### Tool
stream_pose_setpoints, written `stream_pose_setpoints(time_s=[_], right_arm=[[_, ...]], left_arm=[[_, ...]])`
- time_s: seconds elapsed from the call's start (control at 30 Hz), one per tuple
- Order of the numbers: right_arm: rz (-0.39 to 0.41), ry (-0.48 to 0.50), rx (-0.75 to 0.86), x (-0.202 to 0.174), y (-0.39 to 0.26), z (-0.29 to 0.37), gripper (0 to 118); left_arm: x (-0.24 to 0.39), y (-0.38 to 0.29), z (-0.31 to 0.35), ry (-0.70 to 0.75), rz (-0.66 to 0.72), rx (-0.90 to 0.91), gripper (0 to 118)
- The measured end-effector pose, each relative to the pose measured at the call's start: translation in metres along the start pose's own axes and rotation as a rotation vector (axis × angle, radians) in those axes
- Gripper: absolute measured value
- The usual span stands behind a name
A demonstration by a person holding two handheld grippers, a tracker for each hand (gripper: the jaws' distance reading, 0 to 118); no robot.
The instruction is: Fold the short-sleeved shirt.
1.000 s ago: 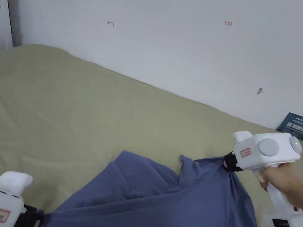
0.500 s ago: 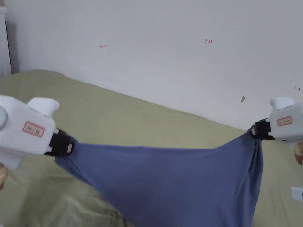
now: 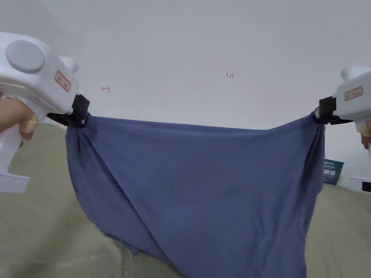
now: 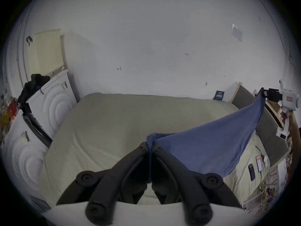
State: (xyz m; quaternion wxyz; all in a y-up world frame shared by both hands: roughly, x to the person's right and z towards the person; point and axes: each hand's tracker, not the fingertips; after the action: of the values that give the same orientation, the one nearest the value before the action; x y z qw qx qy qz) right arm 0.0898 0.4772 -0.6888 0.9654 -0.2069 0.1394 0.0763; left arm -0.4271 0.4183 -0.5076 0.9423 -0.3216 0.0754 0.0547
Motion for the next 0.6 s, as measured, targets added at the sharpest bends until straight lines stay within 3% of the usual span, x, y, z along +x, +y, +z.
stream_pose_setpoints(time_s=[0.2, 0.43, 0.6], right_arm=[[-0.022, -0.054, 0.033, 0.002, 0.030, -0.029, 3], [-0.153, -0.084, 0.126, 0.011, 0.070, -0.037, 3], [-0.131, -0.099, 0.158, 0.010, 0.086, -0.026, 3]], left_arm=[[0.010, 0.056, -0.028, 0.042, 0.001, 0.034, 3], [0.018, 0.109, -0.036, 0.061, 0.061, 0.130, 3], [0.020, 0.129, -0.023, 0.072, 0.056, 0.173, 3]])
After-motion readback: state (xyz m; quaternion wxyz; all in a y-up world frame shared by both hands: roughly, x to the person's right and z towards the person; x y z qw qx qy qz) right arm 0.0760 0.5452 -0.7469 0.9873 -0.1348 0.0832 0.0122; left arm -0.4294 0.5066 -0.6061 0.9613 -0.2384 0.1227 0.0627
